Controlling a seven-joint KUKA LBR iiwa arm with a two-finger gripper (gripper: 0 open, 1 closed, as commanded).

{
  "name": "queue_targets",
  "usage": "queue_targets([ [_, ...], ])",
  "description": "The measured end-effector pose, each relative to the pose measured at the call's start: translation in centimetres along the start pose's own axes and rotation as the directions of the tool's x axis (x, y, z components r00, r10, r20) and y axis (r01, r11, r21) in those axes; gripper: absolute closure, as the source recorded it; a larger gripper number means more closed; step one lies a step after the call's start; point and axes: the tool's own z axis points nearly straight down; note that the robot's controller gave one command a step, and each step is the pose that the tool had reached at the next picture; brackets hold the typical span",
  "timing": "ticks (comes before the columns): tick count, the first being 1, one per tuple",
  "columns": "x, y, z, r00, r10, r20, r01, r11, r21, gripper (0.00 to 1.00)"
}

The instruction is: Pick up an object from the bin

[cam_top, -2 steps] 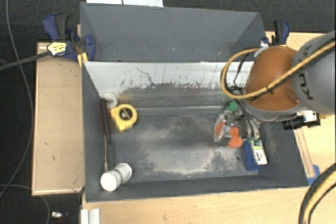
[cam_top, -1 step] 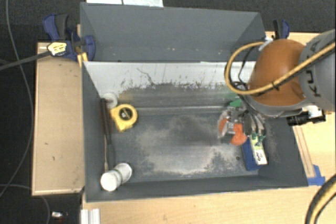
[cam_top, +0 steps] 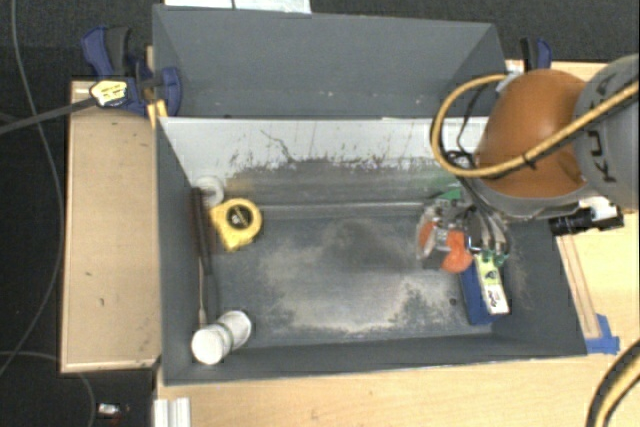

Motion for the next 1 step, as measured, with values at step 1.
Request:
queue_targets([
  [1, -0.01, 0.0, -0.62, 1.0, -0.003, 0.001, 0.003, 1.0, 0.0, 1.0],
])
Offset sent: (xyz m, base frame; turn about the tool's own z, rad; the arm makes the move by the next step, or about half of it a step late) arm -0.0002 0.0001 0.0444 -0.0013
